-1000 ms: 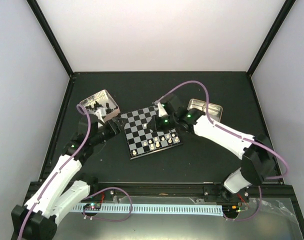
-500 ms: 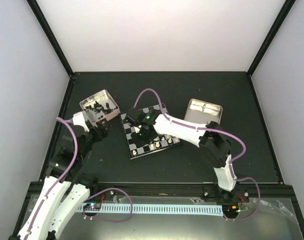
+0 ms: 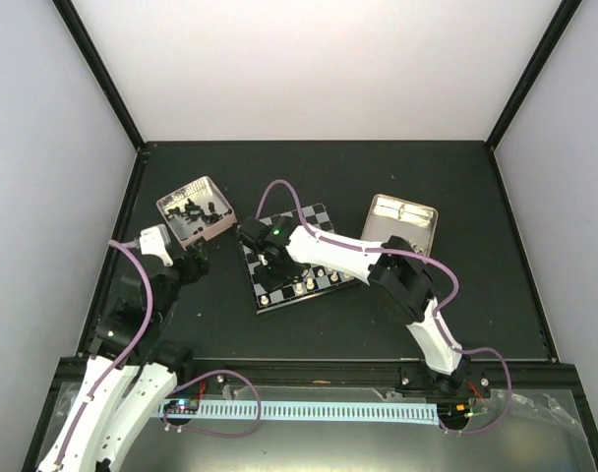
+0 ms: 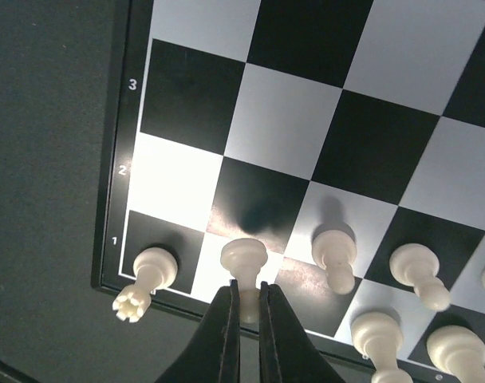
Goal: Set up the chess pieces on the board
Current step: Place the chess piece on the chessboard.
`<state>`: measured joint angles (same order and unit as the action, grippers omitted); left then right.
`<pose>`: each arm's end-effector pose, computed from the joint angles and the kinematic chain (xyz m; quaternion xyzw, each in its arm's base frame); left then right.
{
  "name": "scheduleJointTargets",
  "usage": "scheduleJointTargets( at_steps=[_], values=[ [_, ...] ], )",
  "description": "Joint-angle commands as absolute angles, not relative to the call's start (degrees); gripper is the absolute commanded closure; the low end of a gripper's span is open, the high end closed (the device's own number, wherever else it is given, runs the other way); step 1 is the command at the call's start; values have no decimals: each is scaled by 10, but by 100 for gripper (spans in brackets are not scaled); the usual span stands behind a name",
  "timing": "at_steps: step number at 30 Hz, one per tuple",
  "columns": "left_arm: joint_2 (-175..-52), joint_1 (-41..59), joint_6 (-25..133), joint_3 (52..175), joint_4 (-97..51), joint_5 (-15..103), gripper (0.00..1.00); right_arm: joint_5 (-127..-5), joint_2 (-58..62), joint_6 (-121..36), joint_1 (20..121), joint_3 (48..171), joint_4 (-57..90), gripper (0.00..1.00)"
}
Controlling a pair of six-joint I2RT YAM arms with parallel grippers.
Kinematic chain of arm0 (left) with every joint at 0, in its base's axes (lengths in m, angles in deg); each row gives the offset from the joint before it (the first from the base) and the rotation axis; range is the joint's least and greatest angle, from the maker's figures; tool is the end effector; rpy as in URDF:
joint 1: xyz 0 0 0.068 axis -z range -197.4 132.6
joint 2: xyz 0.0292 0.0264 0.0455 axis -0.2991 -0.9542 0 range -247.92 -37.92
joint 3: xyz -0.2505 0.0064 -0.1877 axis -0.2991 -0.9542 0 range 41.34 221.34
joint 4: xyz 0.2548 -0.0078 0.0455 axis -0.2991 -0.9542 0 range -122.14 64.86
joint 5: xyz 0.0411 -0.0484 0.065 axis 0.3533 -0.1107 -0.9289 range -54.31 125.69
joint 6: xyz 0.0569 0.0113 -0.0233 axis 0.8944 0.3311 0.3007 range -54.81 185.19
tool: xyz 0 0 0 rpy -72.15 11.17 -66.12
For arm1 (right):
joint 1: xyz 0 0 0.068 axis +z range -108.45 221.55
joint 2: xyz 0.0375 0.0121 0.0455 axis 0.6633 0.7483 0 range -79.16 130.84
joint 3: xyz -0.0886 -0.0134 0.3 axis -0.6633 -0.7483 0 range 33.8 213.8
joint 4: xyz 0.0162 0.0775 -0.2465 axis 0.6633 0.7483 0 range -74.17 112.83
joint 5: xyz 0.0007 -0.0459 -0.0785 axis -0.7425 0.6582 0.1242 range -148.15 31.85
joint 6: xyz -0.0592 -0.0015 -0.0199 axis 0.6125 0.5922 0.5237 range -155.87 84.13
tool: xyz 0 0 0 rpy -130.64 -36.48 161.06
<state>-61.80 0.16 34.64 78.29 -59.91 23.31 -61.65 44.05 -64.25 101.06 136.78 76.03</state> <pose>0.0747 -0.0129 0.3059 -0.1532 0.8106 -0.1460 0.5460 0.2287 0.3941 0.2217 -0.2697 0.9588 0.0798 0.0388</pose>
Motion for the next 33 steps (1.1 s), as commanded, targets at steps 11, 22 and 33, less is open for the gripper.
scheduleJointTargets(
  at_steps=[11,22,33],
  values=[
    [-610,-4,356,778,-603,222,12,-602,478,-647,1014,1394,762,90],
    [-625,-4,358,777,-597,230,12,-595,479,-649,1013,1397,753,81],
    [-626,-4,352,776,-598,234,12,-590,477,-650,1014,1400,746,80]
  ],
)
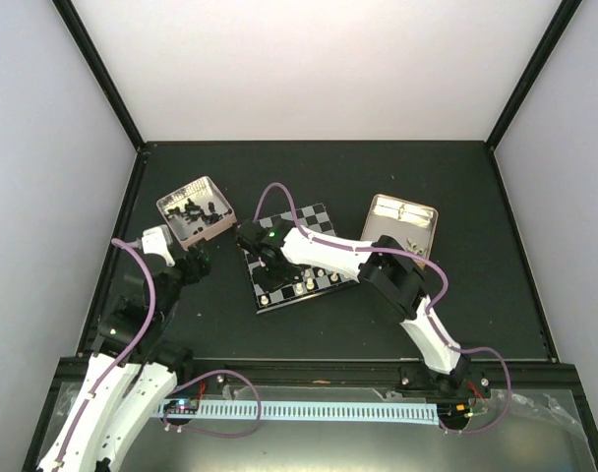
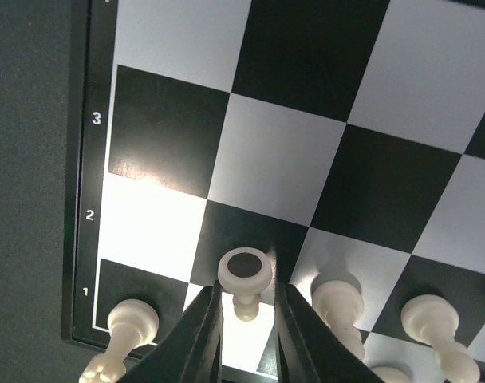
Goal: Set up the chess pieces on the board
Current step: Place the chess piece on the chessboard, then pick up the chess piece from the chessboard.
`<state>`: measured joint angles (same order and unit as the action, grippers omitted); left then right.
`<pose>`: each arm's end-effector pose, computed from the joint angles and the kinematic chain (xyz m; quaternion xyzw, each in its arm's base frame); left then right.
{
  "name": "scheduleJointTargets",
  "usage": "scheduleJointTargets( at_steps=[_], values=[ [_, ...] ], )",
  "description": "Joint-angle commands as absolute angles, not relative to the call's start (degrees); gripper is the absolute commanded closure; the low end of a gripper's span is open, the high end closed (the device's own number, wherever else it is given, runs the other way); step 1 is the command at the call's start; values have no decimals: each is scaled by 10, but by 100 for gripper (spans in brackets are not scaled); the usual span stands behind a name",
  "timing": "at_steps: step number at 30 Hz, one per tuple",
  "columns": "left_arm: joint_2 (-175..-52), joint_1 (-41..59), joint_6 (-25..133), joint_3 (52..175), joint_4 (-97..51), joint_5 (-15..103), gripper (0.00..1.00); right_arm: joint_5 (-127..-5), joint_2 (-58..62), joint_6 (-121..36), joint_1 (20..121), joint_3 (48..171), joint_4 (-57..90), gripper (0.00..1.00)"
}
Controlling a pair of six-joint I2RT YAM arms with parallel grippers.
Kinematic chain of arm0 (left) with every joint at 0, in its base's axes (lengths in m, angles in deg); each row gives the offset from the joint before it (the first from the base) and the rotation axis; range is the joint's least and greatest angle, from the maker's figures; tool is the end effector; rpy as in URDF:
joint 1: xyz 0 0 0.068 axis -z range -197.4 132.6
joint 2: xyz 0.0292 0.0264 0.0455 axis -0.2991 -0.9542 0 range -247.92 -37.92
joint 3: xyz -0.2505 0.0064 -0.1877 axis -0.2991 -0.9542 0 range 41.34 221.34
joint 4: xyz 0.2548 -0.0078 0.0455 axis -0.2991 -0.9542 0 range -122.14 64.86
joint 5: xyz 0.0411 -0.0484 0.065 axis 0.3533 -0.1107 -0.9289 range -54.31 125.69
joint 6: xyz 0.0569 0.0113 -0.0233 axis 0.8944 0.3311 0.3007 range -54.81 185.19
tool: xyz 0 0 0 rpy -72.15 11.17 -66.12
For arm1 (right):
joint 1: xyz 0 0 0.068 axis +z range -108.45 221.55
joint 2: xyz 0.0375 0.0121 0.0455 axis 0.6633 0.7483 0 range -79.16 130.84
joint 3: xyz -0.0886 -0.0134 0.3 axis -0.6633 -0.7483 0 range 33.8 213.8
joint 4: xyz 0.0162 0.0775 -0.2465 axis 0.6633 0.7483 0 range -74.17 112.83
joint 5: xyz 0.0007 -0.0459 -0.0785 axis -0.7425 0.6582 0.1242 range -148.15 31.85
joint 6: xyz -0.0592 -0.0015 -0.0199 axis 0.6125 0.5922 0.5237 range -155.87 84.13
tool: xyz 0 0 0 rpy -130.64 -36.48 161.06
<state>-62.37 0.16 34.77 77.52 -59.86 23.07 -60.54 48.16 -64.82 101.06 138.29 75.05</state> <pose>0.0774 -0.0136 0.3010 -0.1531 0.8167 -0.1394 0.5386 0.2361 0.4048 0.1973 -0.2642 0.9617 0.0633 0.0351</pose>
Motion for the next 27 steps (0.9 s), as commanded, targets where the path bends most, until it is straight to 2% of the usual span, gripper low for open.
scheduleJointTargets(
  at_steps=[1,9,24,27],
  values=[
    [-626,-4,351,776,-598,235,12,-589,478,-650,1013,1399,744,78],
    [-629,-4,343,774,-595,245,12,-587,490,-642,1014,1413,729,74],
    [-628,-4,333,770,-595,251,12,-568,508,-643,1015,1404,732,74],
    [-628,-4,331,769,-596,252,12,-570,510,-644,1015,1403,732,77]
  ],
)
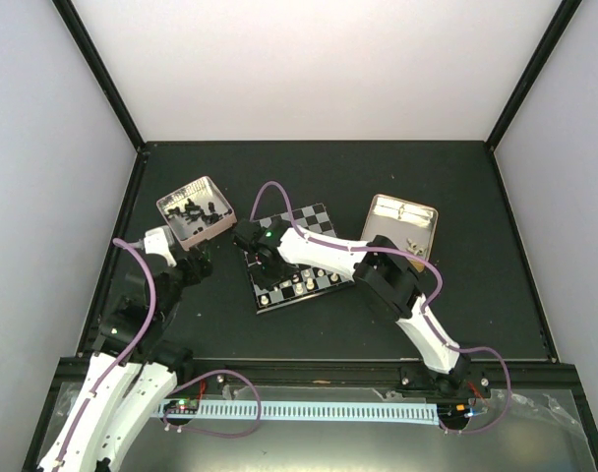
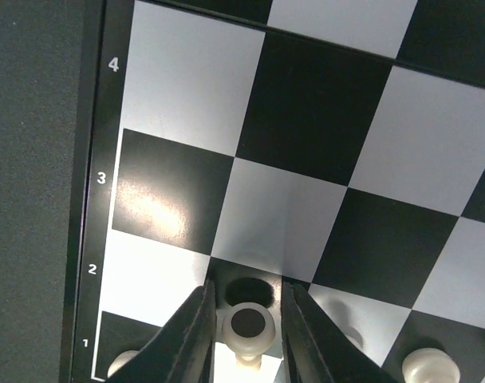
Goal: Set up the chess pieces on the board
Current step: Pick up the chess piece from the chessboard.
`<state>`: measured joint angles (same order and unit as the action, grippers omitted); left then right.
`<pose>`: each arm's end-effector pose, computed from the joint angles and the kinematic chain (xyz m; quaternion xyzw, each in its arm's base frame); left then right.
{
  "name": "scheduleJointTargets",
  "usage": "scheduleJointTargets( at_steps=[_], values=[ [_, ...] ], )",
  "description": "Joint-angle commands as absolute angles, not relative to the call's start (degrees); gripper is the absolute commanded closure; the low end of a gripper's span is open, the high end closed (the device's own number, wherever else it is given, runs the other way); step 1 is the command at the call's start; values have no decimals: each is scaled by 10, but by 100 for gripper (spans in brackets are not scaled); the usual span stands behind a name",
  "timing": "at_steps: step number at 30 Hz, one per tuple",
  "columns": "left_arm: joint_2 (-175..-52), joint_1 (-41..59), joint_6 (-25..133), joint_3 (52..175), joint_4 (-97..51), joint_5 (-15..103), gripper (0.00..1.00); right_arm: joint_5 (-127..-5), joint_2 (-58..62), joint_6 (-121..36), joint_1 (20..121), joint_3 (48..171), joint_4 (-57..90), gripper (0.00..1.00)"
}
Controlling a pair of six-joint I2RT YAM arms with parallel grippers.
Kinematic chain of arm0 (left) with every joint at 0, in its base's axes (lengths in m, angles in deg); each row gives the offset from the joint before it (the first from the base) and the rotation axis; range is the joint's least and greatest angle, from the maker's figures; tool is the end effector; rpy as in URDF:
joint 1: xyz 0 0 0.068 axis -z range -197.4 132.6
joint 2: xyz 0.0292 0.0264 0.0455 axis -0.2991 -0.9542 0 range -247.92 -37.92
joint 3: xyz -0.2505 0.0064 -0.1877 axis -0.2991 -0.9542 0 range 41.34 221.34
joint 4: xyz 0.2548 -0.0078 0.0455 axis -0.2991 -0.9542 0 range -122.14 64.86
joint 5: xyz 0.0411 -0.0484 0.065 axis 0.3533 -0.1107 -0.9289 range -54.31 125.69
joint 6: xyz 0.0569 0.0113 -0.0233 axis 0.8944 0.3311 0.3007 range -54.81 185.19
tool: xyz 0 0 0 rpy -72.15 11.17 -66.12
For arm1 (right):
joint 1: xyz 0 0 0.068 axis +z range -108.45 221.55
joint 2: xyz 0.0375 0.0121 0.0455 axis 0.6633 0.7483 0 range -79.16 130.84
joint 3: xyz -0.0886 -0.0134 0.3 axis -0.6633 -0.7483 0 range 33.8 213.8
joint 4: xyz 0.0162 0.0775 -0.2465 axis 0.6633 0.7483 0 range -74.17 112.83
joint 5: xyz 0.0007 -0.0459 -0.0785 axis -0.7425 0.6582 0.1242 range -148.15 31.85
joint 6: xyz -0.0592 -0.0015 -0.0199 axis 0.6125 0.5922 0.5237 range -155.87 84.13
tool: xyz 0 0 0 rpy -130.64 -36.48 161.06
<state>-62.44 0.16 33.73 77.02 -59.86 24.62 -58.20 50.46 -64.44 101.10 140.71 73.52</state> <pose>0.0779 -0.0151 0.2979 -0.1532 0.8201 -0.1528 0.5297 0.2441 0.4153 0.1906 -0.2661 0.9603 0.0586 0.0597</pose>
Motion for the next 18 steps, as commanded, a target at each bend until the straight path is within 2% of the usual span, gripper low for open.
scheduleJointTargets(
  at_steps=[1,5,10,18],
  values=[
    [-628,-4,331,769,-596,253,12,-571,511,-645,1014,1402,731,78],
    [-626,-4,328,768,-597,253,12,-572,509,-648,1017,1395,732,80],
    [-624,-4,324,766,-597,254,12,-574,503,-657,1018,1383,724,87],
    [-616,-4,323,755,-588,271,12,-576,460,-700,1014,1375,665,88]
  ],
)
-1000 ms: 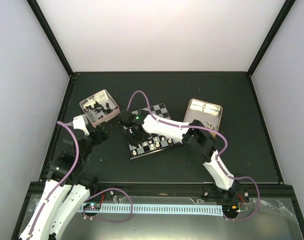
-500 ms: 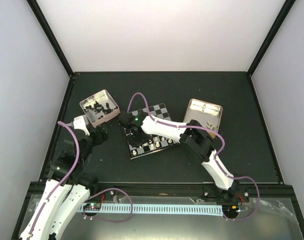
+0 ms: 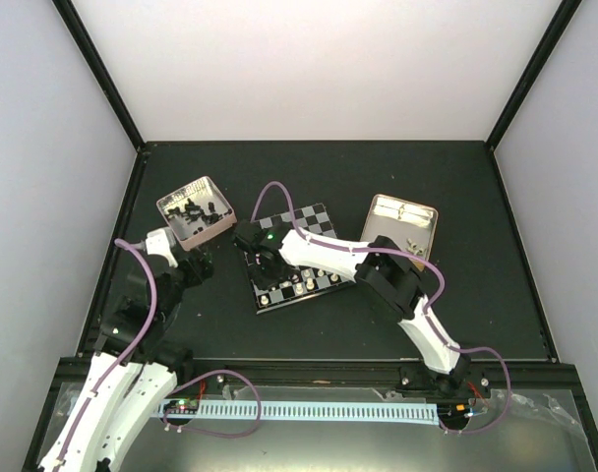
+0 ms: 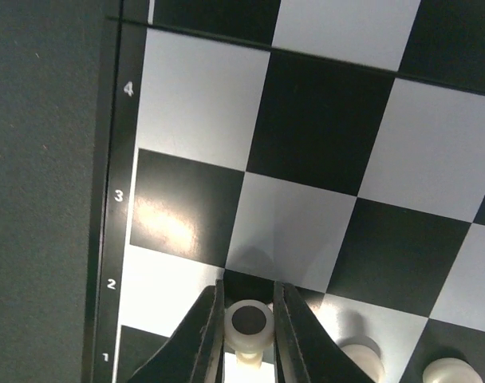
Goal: Set up the chess pieces on the board
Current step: Pick up the chess piece from the chessboard, then place the chess piece on the chessboard.
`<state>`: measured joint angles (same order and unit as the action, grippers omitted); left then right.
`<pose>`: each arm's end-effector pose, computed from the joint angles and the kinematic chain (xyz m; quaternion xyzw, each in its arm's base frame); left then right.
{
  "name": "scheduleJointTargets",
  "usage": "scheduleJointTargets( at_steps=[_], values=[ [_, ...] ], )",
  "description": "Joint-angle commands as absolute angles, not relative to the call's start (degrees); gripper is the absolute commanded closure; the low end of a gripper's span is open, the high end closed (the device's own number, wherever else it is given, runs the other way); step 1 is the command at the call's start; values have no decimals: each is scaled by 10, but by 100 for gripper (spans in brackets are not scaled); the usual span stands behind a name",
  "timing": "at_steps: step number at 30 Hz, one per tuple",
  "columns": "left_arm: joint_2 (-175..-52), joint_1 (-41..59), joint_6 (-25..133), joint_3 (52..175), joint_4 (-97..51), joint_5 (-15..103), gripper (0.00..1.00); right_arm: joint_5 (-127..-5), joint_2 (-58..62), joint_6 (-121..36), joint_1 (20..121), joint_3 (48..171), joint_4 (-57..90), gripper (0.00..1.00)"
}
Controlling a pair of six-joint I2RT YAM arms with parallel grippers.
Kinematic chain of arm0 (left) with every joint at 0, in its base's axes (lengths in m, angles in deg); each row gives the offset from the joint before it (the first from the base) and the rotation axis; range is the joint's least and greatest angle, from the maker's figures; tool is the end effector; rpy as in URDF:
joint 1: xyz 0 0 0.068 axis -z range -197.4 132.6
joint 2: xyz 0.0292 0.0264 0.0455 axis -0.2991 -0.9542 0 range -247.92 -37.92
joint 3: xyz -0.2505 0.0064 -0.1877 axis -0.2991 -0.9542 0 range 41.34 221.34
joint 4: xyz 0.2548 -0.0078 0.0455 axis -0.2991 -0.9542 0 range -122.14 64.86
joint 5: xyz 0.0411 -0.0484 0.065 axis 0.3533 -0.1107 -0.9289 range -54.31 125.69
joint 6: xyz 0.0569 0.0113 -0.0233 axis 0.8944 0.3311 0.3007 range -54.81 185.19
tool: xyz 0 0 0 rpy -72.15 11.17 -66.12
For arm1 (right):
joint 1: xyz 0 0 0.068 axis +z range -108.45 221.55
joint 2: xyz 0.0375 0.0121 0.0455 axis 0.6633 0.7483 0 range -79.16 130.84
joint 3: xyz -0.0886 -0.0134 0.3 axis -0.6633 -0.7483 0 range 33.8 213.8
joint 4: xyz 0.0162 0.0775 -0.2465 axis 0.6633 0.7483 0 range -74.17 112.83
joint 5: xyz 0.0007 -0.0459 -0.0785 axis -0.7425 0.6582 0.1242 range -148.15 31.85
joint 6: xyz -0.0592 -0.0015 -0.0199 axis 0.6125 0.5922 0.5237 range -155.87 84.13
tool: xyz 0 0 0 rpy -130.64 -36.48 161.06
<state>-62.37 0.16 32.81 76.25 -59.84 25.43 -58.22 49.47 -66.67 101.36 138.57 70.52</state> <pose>0.0783 -0.0159 0.2934 -0.1560 0.8232 -0.1602 0.5219 0.2417 0.4155 0.1897 -0.2493 0.9633 0.0714 0.0696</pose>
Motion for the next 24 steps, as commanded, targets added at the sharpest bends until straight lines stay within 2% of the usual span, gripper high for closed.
scheduleJointTargets(
  at_steps=[1,9,17,24],
  values=[
    [-614,-4,324,751,-584,278,12,-577,449,-709,1011,1372,654,88],
    [-594,-4,365,704,-486,424,12,-678,316,-831,949,1245,467,88],
    [-643,-2,355,654,-344,602,13,-819,216,-1103,897,1079,185,88],
    [-730,7,303,637,-238,655,27,-879,185,-1308,891,991,19,89]
  ],
)
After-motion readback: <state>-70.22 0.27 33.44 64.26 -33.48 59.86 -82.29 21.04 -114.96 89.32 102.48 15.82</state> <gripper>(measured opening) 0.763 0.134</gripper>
